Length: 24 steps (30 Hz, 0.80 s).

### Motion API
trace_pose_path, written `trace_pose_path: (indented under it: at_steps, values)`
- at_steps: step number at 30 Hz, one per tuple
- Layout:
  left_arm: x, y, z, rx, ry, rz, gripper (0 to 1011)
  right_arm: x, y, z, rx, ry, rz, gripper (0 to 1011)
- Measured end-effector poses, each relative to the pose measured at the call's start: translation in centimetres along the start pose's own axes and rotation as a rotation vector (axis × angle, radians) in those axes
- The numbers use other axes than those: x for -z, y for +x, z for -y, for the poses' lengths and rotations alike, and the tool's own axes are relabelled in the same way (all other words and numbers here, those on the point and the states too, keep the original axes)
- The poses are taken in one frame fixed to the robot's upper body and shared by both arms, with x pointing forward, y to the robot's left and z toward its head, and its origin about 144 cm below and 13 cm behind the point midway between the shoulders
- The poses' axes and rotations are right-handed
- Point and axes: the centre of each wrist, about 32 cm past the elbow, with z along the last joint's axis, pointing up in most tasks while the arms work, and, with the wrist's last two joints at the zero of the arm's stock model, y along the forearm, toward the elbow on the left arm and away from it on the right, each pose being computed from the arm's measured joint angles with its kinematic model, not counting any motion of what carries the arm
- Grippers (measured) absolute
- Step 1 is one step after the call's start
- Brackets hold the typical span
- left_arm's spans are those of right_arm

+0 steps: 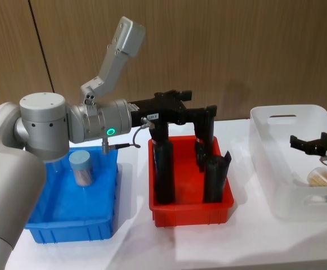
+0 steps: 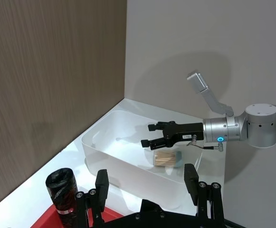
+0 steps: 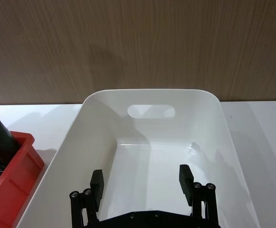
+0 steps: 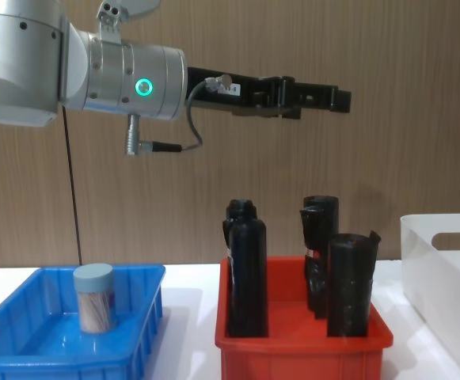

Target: Pick the cotton swabs from the blue box and place them into the white box.

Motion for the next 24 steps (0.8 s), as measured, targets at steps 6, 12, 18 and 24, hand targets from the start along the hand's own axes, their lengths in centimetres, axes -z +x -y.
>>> trace_pose_path:
  at_steps: [6,12,18,24]
  values:
    - [0.0,0.0,0.0,0.0,0.0,0.0,1004,-0.1,0.1,0.1,-0.001,0.006,0.0,1001]
    - [0.0,0.0,0.0,0.0,0.0,0.0,1004,-0.2,0.0,0.4,-0.003,0.024,0.005,1001]
    - [0.0,0.0,0.0,0.0,0.0,0.0,1004,-0.5,-0.1,0.8,-0.007,0.049,0.015,1001]
    - [0.0,0.0,0.0,0.0,0.0,0.0,1004,-0.9,-0.5,1.3,-0.01,0.087,0.029,1002]
